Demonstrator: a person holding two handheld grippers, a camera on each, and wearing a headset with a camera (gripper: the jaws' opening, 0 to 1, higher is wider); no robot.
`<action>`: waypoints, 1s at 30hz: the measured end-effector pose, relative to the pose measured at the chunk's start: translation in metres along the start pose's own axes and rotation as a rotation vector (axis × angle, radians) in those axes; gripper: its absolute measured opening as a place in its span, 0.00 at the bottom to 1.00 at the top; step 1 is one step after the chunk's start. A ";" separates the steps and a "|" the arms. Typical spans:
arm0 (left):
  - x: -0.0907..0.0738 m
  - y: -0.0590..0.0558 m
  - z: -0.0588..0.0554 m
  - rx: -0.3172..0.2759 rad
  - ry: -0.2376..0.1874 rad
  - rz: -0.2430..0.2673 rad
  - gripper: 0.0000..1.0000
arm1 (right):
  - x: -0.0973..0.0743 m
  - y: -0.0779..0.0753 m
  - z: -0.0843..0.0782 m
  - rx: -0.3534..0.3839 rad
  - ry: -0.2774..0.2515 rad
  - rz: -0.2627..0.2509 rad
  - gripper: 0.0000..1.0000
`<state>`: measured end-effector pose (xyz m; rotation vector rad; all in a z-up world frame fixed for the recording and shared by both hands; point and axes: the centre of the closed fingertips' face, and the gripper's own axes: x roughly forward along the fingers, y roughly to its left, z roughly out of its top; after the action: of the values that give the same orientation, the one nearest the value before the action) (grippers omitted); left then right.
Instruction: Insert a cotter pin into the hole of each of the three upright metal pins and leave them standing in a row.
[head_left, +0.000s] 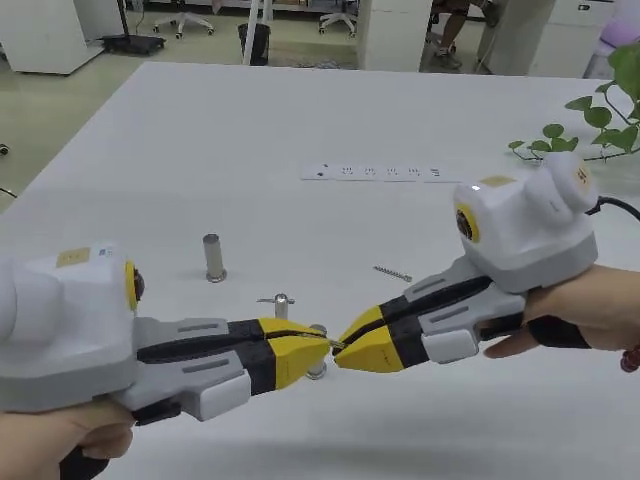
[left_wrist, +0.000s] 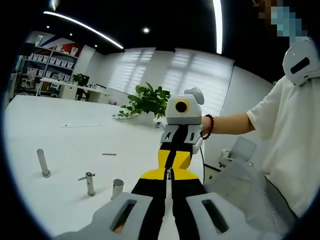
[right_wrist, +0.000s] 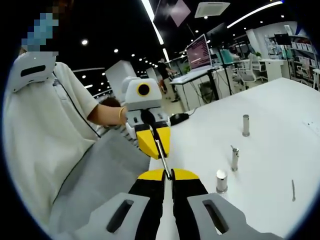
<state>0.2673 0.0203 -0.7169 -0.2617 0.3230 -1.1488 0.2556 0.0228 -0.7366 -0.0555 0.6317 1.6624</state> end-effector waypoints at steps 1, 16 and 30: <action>0.000 0.000 0.000 0.000 0.002 -0.001 0.00 | 0.000 0.000 0.000 -0.008 0.001 0.003 0.06; 0.000 -0.002 -0.012 0.055 0.067 -0.008 0.02 | 0.002 0.006 -0.009 -0.118 0.097 0.005 0.03; 0.000 0.027 -0.017 0.153 0.109 0.127 0.18 | -0.009 -0.031 -0.036 -0.168 0.287 -0.150 0.02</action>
<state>0.2835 0.0298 -0.7420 -0.0431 0.3408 -1.0581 0.2754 0.0009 -0.7749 -0.4590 0.6834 1.5707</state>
